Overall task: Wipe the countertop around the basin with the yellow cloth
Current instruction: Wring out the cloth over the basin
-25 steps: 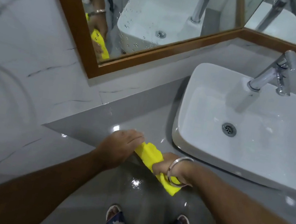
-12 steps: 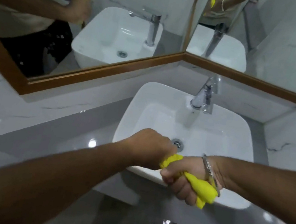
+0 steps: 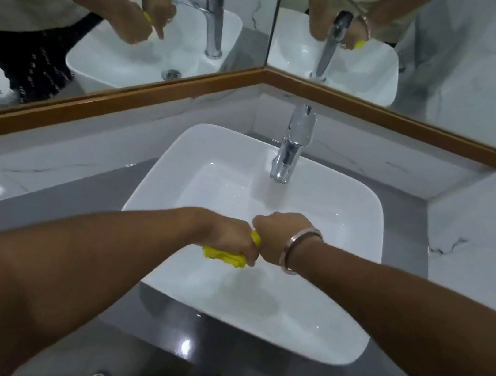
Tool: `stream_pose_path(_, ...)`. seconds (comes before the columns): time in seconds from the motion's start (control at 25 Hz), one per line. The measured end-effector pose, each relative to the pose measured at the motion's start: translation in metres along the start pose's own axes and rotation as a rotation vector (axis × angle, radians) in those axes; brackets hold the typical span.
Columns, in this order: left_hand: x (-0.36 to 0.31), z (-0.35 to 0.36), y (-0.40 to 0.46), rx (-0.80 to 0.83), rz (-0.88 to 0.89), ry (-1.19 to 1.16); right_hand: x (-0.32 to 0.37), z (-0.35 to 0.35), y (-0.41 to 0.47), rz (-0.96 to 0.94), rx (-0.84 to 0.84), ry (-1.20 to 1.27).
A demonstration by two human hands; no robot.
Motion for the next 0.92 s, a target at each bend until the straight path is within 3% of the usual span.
stream_pose_path(0.16,-0.006,0.025,0.015,-0.052,-0.028,-0.628,-0.029,0.013,0.007,-0.242,-0.379,-0.090)
stream_pose_path(0.28,-0.012,0.052,0.022,-0.072,-0.063,-0.918,-0.040,0.027,0.000,-0.287,-0.471,-0.095)
stream_pose_path(0.36,-0.013,0.066,0.023,-0.042,-0.105,-0.944,-0.039,0.041,-0.004,-0.299,-0.466,-0.061)
stream_pose_path(0.48,-0.014,0.055,0.016,-0.110,-0.082,-0.650,-0.030,0.046,-0.008,-0.217,-0.481,0.008)
stream_pose_path(0.56,-0.017,0.032,0.003,-0.295,0.015,-0.094,-0.028,0.037,-0.011,-0.146,-0.470,0.136)
stream_pose_path(0.64,-0.021,0.016,-0.016,-0.495,0.076,0.482,-0.027,0.022,-0.018,-0.108,-0.343,0.226)
stream_pose_path(0.68,-0.021,0.011,-0.025,-0.596,0.108,0.641,-0.027,0.014,-0.023,-0.095,-0.283,0.285)
stream_pose_path(0.8,-0.016,0.002,-0.041,-0.702,0.283,0.648,-0.029,-0.012,-0.034,-0.027,-0.107,0.558)
stream_pose_path(0.92,-0.009,-0.011,-0.055,-0.533,0.395,0.407,-0.032,-0.034,-0.039,0.025,-0.027,0.691)
Point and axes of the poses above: each hand's wrist, its own y-axis towards the middle knuckle, its own z-axis out of the palm, x = y × z, the point moved 3 cm from there along y, towards the middle knuckle, and after that the axes turned 6 degrees about -x, right-handed, at the moved point
